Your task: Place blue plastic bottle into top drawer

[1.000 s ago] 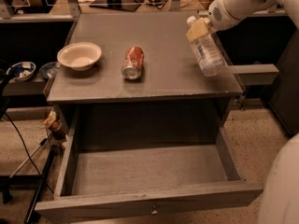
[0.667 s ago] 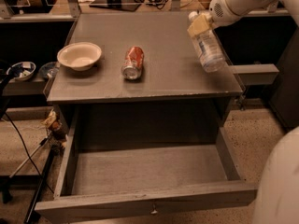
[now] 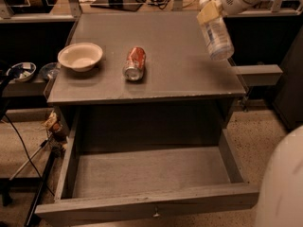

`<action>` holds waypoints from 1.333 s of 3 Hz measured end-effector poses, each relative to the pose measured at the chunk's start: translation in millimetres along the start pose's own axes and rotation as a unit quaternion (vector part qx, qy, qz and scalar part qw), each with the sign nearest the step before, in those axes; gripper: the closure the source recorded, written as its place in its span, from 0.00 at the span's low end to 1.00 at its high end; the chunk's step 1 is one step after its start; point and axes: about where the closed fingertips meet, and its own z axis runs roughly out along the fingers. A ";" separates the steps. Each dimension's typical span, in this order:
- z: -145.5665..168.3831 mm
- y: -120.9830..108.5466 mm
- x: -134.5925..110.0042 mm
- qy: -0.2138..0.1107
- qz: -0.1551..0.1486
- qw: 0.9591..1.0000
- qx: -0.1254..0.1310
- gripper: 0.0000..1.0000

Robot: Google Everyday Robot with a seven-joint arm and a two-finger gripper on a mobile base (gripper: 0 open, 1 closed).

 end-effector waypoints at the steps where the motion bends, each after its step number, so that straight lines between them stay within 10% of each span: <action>1: -14.9 -12.8 -5.9 -0.026 0.019 0.999 0.027 1.00; 4: -58.8 -14.2 -4.3 -0.058 0.029 0.997 -0.029 1.00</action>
Offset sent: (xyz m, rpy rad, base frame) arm -0.0017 -0.0118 0.0130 0.0164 -0.0432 -0.0489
